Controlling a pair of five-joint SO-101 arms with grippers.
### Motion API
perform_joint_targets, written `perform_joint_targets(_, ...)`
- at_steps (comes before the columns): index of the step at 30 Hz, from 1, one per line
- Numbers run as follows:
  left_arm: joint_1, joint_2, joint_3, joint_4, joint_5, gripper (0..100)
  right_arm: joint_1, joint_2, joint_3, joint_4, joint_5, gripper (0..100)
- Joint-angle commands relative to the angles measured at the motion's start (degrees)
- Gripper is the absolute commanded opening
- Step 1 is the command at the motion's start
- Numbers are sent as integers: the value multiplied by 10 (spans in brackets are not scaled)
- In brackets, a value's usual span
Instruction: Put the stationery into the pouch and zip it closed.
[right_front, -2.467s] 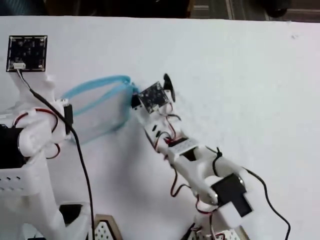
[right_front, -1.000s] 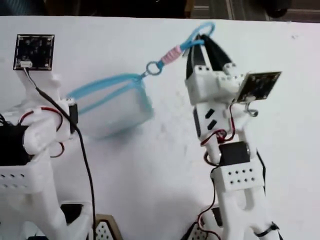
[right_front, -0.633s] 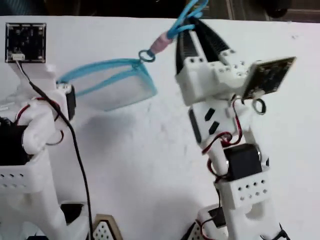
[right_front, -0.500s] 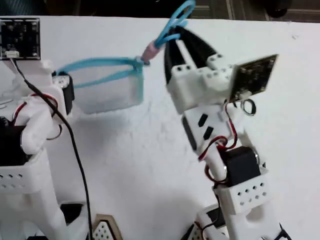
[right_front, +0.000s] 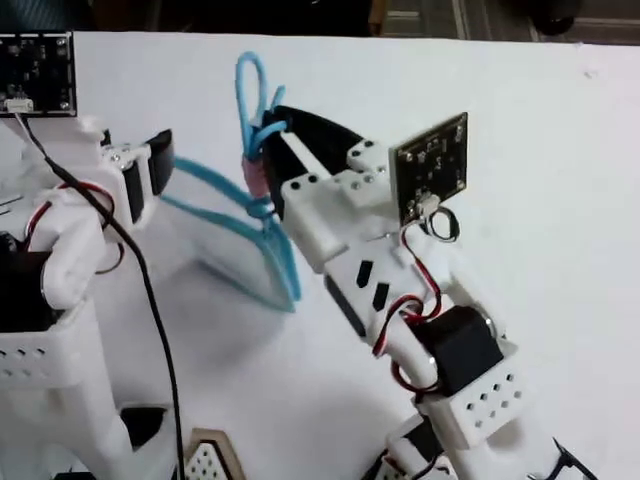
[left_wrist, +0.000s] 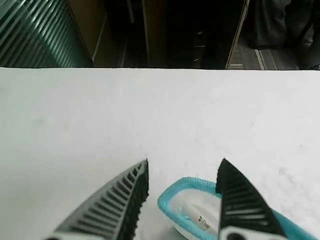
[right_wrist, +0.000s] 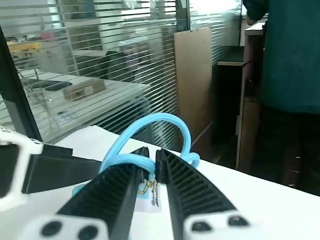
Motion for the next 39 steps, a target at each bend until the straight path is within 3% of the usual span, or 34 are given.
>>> perform_joint_targets(1,-6,-7,-48,41,14,248,-4,-9,-43,-2,4,16)
perform_joint_targets(8,-48,-7,-236,151,84,251,21,15,-70,-3,2,16)
perform_joint_targets(14,-44,-30,-320,191,39,249,53,87,-128,0,4,16)
perform_joint_targets(18,5,-97,-259,191,21,249,51,139,-167,1,5,16)
perform_joint_targets(24,181,-221,-30,188,24,251,51,187,-198,2,4,16)
perform_joint_targets(27,214,-233,96,171,20,258,51,189,-197,2,4,16)
perform_joint_targets(29,196,-226,164,142,-1,260,51,185,-197,2,4,16)
perform_joint_targets(32,113,-221,244,69,-48,234,55,165,-195,3,4,16)
perform_joint_targets(36,-8,-220,308,-38,-62,175,53,124,-198,28,4,16)
perform_joint_targets(39,-47,-220,343,-90,-61,173,55,98,-199,15,0,16)
